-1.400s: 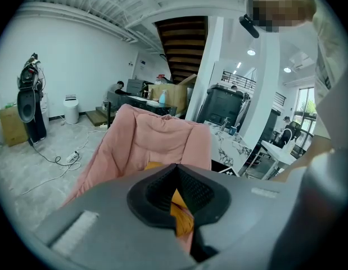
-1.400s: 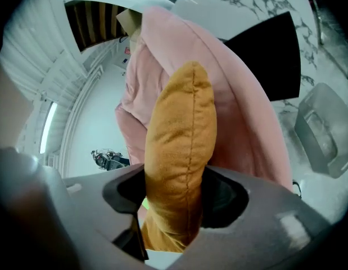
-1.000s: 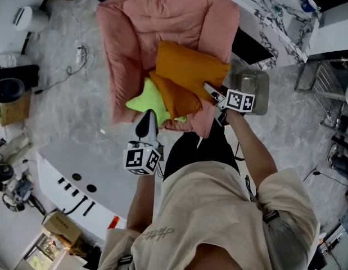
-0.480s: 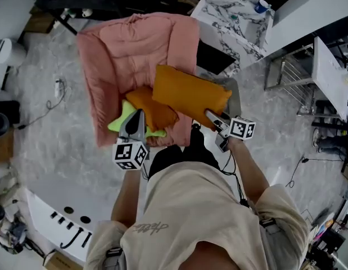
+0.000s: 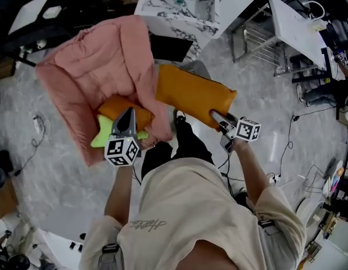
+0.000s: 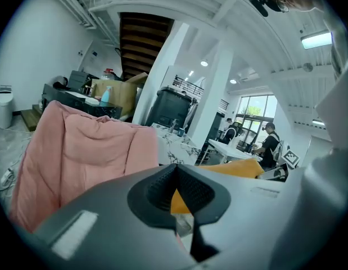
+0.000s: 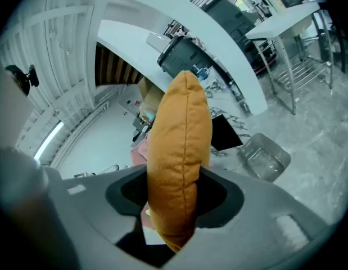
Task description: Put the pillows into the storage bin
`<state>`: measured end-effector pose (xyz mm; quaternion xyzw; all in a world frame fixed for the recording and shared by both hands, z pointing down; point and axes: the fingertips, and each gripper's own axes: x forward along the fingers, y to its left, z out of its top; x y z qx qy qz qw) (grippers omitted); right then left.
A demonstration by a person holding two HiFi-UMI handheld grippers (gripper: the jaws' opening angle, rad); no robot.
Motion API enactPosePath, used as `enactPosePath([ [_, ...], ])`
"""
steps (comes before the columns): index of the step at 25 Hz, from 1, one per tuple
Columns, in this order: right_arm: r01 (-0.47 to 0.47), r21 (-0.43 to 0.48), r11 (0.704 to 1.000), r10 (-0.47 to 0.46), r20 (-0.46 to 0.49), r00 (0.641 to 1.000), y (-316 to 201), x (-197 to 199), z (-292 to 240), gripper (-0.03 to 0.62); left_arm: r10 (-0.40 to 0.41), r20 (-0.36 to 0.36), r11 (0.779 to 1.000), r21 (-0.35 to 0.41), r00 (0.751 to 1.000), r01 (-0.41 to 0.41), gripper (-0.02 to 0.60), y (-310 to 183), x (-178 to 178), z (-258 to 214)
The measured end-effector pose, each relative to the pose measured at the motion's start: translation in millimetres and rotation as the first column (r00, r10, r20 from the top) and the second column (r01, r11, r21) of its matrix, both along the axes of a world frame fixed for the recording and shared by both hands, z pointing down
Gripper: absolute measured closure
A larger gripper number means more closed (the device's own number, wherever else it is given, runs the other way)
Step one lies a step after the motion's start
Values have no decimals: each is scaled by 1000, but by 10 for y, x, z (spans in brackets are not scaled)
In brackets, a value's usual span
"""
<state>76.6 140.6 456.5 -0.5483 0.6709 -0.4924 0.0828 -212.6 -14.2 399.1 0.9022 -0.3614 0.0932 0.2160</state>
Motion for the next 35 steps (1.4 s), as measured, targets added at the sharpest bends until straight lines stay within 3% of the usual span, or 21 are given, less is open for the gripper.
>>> enactPosePath([
  [5,-99,-39,994,97,-61,993,287,679,35,382,23,-12,1000,-1,1000,-23,563,19,299,-48],
  [8,-110,-86,990,96,-155,983,316,1106,255,382,17,18,1000,-12,1000,-17,562,8,410,-22],
  [12,-84,-157,984,36,-285,958,139,1597,670,385,-27,57,999,-37,998,29,563,-81,561,-7],
  [16,-34,-246,969,-51,-332,942,-147,2041,1118,388,-50,73,997,-57,996,54,562,-147,837,-48],
  [19,41,-305,952,-167,-400,901,-381,2236,1393,388,-73,96,995,-64,993,79,563,-198,1019,-40],
  [21,108,-350,931,-274,-469,839,-538,2326,1556,387,-94,105,992,-75,990,102,563,-230,1115,-28],
  [25,236,-435,869,-473,-592,653,-907,2452,1942,387,-112,135,986,-104,984,127,563,-317,1288,71],
  [29,330,-505,798,-602,-635,484,-1311,2519,2363,387,-127,186,979,-132,974,153,563,-361,1399,230],
  [31,372,-545,751,-659,-645,387,-1505,2514,2601,388,-135,207,973,-156,969,169,561,-359,1404,331],
  [35,473,-624,622,-752,-644,141,-1836,2444,3174,387,-117,291,969,-177,949,174,562,-332,1436,495],
])
